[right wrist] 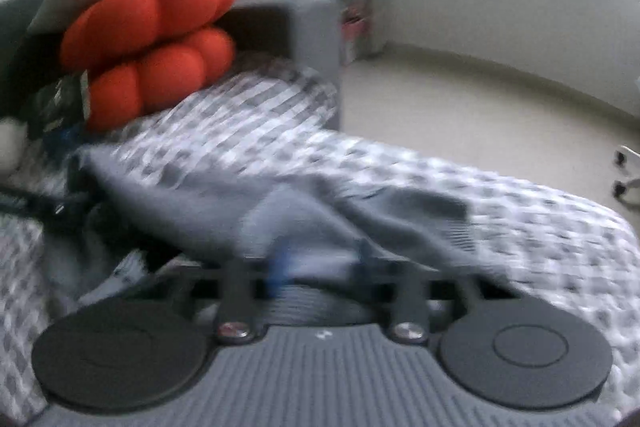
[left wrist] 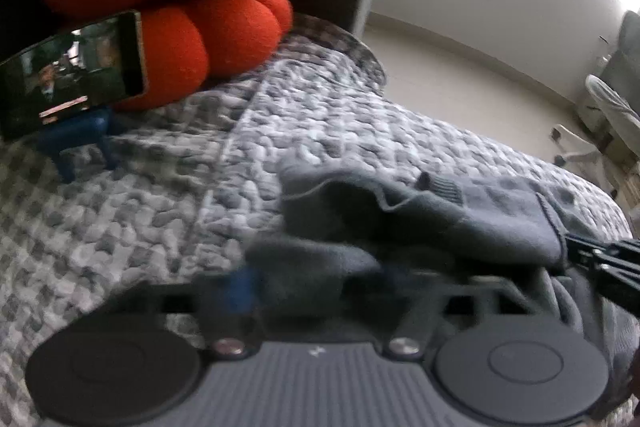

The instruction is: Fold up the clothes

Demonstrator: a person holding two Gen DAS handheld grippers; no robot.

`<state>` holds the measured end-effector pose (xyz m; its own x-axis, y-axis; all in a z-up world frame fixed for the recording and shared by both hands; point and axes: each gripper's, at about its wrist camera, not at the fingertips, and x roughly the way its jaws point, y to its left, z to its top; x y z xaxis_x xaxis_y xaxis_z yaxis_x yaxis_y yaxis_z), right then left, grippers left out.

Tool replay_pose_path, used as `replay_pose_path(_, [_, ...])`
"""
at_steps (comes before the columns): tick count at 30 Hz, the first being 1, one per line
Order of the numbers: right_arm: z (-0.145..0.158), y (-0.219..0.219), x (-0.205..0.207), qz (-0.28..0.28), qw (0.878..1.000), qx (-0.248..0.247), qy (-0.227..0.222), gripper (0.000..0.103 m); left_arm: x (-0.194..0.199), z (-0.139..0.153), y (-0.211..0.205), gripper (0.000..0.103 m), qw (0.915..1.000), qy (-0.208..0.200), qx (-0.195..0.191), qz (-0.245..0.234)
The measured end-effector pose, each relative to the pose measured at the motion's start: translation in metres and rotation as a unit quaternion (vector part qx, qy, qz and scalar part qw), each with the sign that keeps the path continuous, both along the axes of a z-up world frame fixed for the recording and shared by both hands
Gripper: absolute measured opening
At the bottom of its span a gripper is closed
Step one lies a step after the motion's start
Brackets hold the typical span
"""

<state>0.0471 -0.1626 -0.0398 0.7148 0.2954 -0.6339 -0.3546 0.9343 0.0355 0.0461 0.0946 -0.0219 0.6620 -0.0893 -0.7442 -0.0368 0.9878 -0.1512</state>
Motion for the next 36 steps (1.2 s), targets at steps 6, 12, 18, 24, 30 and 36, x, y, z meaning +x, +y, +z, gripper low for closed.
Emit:
replay_pose_path(6, [0.034, 0.005, -0.024, -0.029, 0.994, -0.039, -0.094, 0.000, -0.015, 0.028, 0.011, 0.011, 0.9958, -0.078, -0.043, 0.022])
replay_pose_path(12, [0.090, -0.038, -0.058, -0.099, 0.976, 0.044, -0.190, 0.001, -0.029, 0.047, 0.007, 0.011, 0.9887, -0.138, -0.058, -0.002])
replay_pose_path(18, [0.028, -0.015, -0.025, -0.026, 0.998, -0.029, -0.057, 0.044, -0.027, 0.044, 0.005, 0.011, 0.9914, -0.120, -0.053, -0.001])
replay_pose_path(24, [0.006, 0.009, -0.011, 0.009, 0.998, -0.055, -0.027, 0.071, -0.024, 0.041, 0.009, 0.011, 0.9923, -0.113, -0.051, 0.006])
replay_pose_path(30, [0.005, 0.020, -0.003, 0.000, 0.997, -0.061, -0.036, 0.007, -0.032, 0.057, 0.016, 0.010, 0.9894, -0.143, -0.019, 0.017])
replay_pose_path(36, [0.098, -0.002, -0.059, -0.080, 0.973, -0.018, -0.216, 0.005, -0.067, 0.109, 0.034, 0.010, 0.9715, -0.235, -0.030, 0.011])
